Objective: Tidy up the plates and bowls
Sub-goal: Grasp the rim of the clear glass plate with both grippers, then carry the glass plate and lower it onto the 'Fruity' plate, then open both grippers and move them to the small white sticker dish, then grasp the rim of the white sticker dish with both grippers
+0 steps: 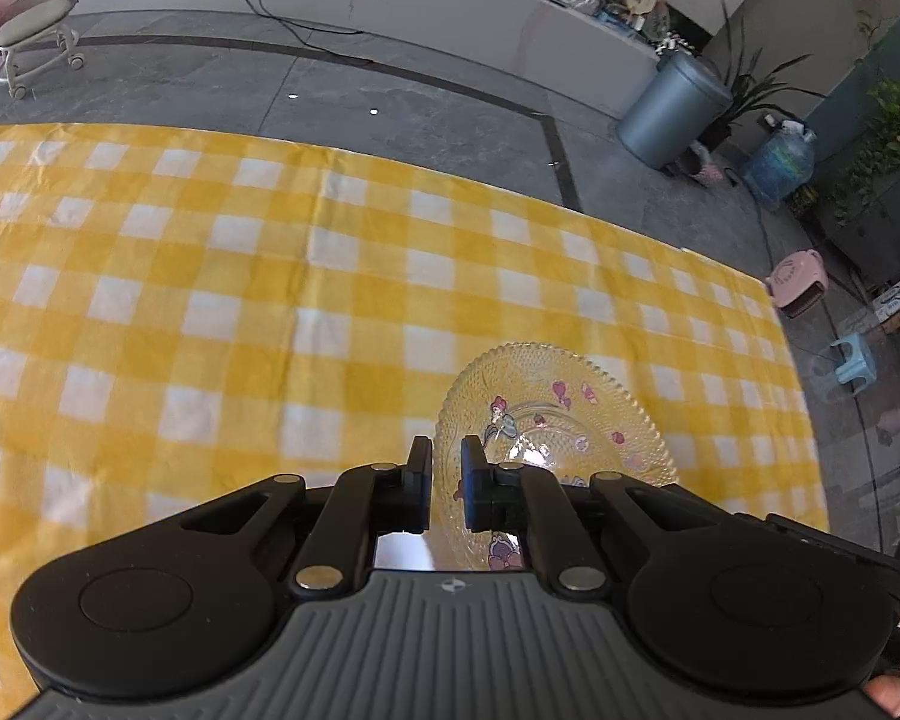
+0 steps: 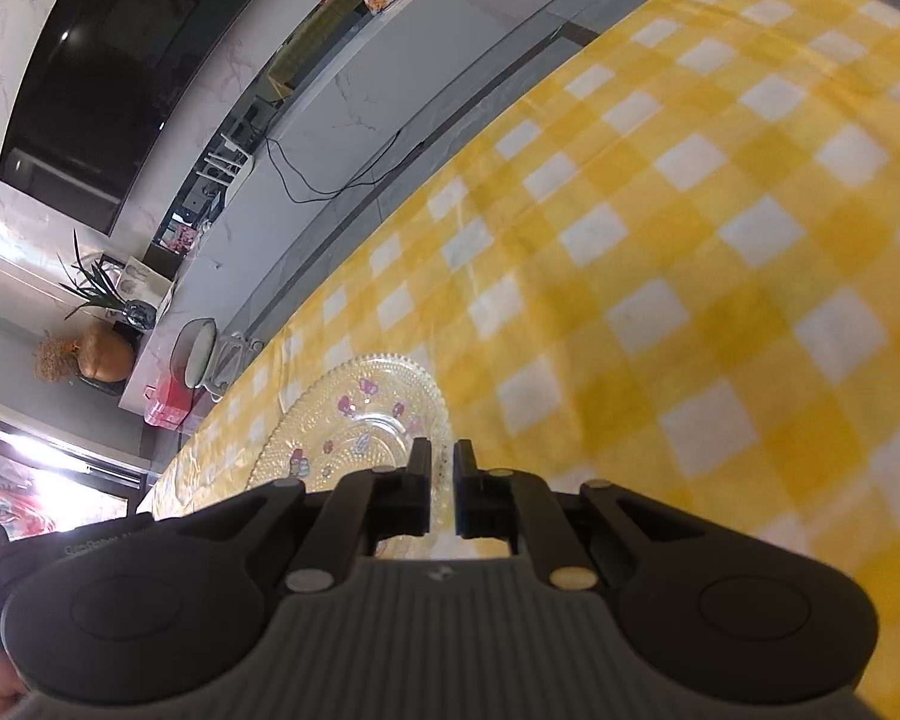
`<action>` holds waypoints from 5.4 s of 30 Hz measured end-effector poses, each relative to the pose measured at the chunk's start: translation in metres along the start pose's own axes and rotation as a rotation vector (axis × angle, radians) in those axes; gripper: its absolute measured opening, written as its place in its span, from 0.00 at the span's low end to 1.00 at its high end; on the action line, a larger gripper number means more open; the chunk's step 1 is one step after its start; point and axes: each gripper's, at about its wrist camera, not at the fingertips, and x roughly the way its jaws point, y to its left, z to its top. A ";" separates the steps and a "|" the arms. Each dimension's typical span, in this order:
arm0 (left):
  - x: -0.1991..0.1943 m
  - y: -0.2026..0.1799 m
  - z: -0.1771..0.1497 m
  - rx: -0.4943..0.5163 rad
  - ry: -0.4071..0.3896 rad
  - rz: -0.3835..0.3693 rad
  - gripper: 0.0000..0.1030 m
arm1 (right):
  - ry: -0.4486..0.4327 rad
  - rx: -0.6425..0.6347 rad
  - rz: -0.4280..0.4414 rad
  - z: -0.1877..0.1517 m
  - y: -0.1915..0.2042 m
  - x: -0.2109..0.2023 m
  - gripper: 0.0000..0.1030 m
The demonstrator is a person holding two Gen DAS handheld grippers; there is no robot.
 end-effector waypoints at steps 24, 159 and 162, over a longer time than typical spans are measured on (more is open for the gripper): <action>-0.053 -0.052 -0.177 -0.168 -0.030 -0.102 0.10 | 0.008 0.070 -0.028 -0.091 -0.102 -0.154 0.05; -0.002 0.096 -0.018 0.223 0.126 -0.074 0.34 | 0.159 -0.351 -0.070 -0.085 0.085 0.065 0.24; 0.002 0.092 -0.021 0.243 0.135 -0.079 0.30 | 0.167 -0.357 -0.072 -0.088 0.084 0.070 0.21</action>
